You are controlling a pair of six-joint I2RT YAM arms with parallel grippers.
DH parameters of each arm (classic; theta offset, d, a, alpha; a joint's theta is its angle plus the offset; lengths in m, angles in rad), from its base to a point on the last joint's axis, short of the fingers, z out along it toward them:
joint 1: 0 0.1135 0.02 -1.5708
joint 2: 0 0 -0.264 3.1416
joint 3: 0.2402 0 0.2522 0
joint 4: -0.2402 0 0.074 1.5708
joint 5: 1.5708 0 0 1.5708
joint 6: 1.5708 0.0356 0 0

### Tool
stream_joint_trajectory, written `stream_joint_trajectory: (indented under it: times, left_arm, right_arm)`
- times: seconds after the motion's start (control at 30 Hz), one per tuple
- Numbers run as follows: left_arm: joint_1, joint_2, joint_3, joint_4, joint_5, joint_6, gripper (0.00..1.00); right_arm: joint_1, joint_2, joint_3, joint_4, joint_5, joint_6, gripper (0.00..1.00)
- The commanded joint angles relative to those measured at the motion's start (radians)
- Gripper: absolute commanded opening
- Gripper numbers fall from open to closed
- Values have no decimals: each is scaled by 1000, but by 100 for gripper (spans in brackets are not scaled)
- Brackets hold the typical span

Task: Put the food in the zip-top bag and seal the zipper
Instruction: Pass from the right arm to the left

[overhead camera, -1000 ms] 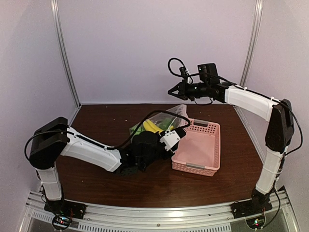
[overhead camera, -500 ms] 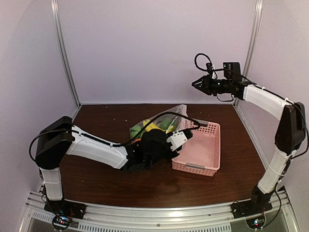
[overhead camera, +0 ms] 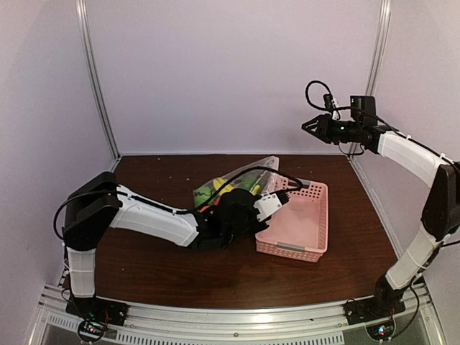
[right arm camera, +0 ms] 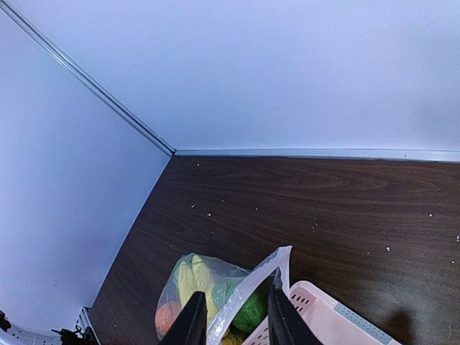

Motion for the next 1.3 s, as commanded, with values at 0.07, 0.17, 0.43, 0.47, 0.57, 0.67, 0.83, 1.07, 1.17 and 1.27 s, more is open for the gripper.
stream_joint_trajectory:
  times: [0.07, 0.17, 0.43, 0.47, 0.57, 0.67, 0.83, 1.07, 1.17, 1.27]
  left_arm:
    - [31, 34, 46, -6, -29, 48, 22]
    - [40, 48, 60, -12, -21, 62, 18]
    - [49, 70, 82, -15, 1, 75, 11]
    - [49, 71, 87, -15, 3, 75, 10]
    - [48, 73, 103, -10, -4, 77, 4]
    - [49, 68, 117, -9, 1, 83, 0]
    - [49, -4, 101, -57, 30, 92, 0]
    - [51, -319, 28, -286, 44, 89, 0]
    - [66, -438, 16, -436, 99, 63, 0]
    - [88, -534, -26, -535, 132, 24, 0]
  right_arm:
    - [-6, -33, -24, 42, -23, 2, 30]
    - [-6, -35, -34, 52, -25, 7, 30]
    - [-11, -55, -41, 51, -17, -2, 30]
    - [-11, -56, -44, 53, -16, -1, 30]
    - [-13, -60, -47, 53, -16, -10, 29]
    - [-13, -68, -42, 36, -7, -39, 30]
    - [-33, -85, -21, 25, -40, -106, 35]
    - [-74, -49, 66, -117, -125, -370, 99]
    - [-73, -60, 41, -118, -209, -498, 100]
    - [-72, -110, -72, 10, -534, -604, 100]
